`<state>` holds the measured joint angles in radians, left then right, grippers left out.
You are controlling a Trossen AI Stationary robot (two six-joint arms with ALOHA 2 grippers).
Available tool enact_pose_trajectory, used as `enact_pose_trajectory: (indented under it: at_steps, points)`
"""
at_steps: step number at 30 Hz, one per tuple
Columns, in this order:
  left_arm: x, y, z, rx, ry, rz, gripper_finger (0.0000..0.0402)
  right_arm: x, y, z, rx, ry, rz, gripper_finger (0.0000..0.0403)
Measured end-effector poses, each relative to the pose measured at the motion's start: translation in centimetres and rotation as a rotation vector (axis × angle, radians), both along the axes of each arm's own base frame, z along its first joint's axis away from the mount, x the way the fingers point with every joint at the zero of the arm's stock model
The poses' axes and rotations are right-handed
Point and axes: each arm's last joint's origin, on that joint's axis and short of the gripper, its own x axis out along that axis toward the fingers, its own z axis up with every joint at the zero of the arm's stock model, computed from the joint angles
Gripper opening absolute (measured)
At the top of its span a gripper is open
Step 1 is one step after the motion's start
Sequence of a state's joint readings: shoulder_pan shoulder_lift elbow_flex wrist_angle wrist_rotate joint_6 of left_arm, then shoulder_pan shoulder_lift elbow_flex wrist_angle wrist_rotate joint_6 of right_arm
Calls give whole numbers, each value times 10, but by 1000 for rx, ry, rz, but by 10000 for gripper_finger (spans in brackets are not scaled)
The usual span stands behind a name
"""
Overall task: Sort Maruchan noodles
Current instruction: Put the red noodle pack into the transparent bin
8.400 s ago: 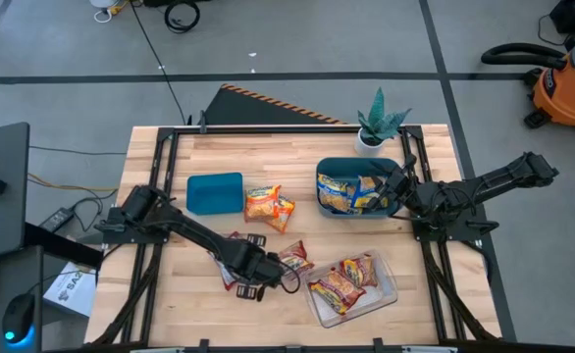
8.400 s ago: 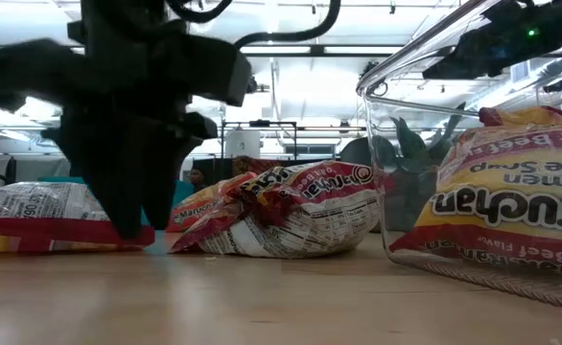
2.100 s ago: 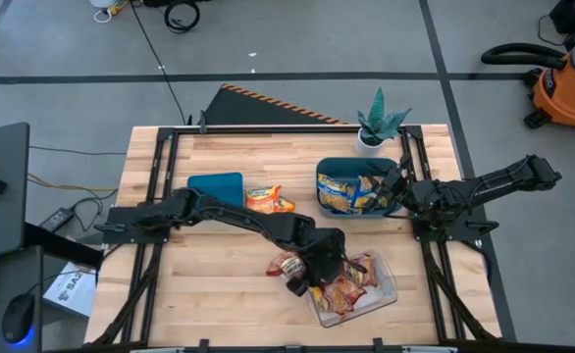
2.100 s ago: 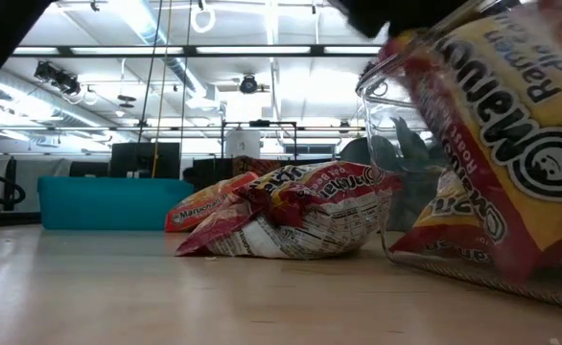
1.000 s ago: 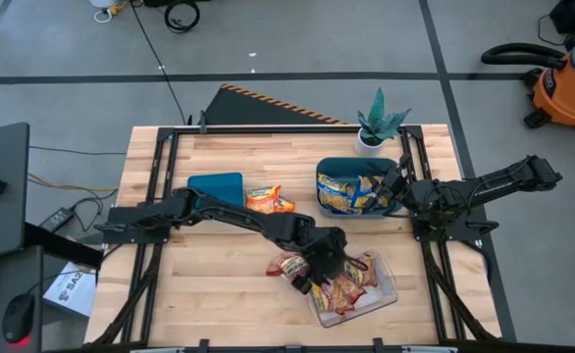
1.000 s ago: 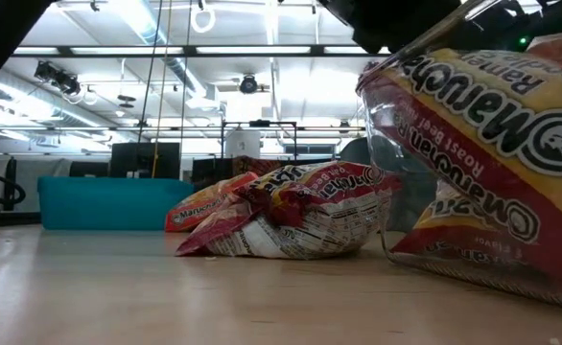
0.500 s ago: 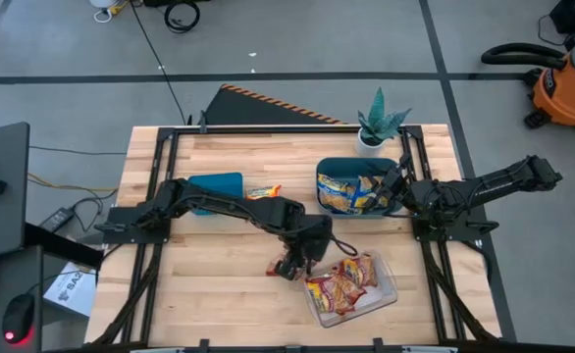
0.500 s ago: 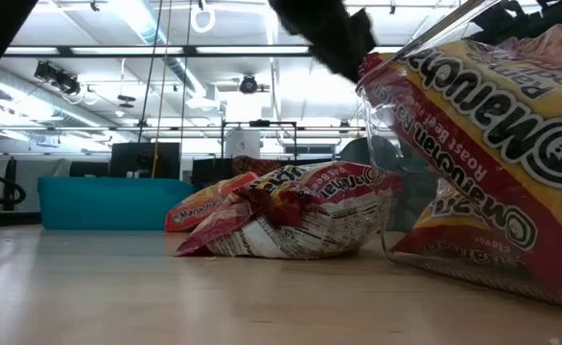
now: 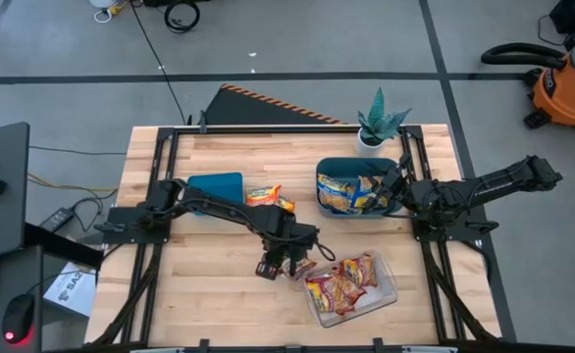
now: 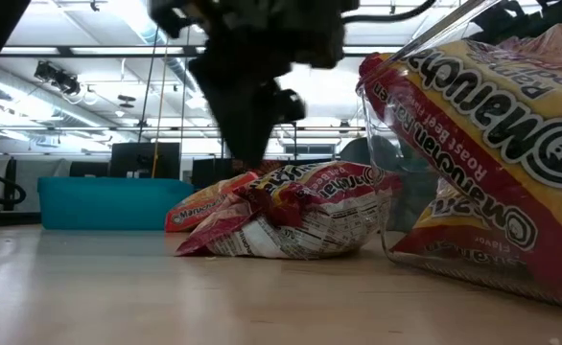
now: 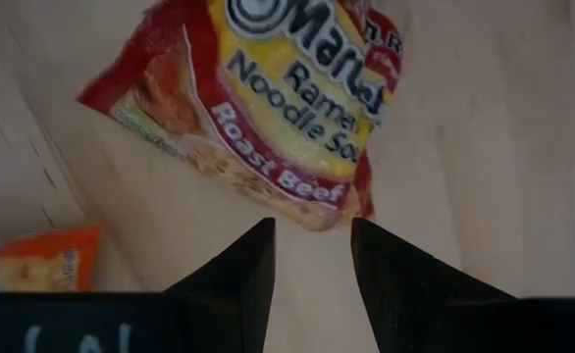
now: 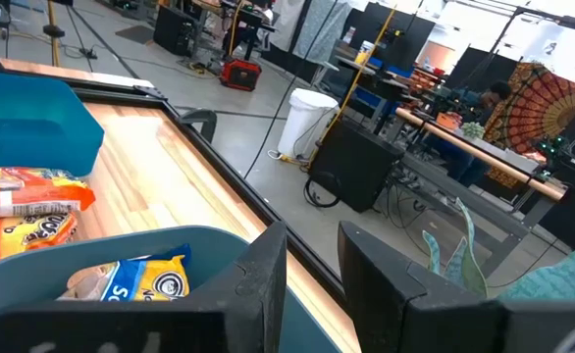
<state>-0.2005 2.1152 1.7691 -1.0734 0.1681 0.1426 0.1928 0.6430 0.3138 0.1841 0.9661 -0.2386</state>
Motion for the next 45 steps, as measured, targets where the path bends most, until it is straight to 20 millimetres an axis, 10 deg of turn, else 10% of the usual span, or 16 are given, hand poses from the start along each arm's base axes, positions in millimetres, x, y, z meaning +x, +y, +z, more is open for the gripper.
enact_pose_trajectory:
  at_steps: [45]
  points:
    - [-14,-38,-34,93,-96,201,141,1,1,2,8,-22,26,101]
